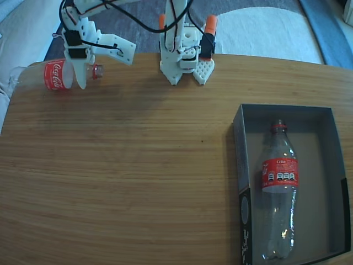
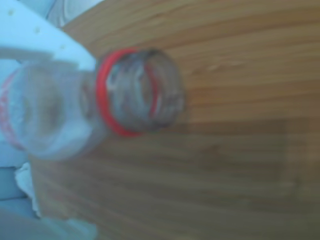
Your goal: Grasp the bottles and put them in the box.
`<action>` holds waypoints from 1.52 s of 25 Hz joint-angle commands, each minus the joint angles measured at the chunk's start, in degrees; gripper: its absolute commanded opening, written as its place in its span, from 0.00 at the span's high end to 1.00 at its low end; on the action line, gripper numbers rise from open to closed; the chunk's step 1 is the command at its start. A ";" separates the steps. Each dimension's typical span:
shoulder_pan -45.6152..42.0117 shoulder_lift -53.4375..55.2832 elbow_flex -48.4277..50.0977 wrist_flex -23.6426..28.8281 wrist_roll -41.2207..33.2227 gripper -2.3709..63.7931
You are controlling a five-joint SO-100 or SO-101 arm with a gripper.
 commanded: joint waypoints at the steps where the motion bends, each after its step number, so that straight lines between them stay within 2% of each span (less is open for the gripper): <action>1: -0.35 -0.35 -4.04 -0.53 -0.09 0.40; 12: 0.35 -4.66 -7.73 -0.53 -0.18 0.40; 27: 0.35 -4.83 -1.23 -0.70 -0.18 0.40; 32: -0.18 -4.83 2.20 -5.01 -0.09 0.40; 38: 0.09 -4.83 2.72 -5.19 -0.09 0.40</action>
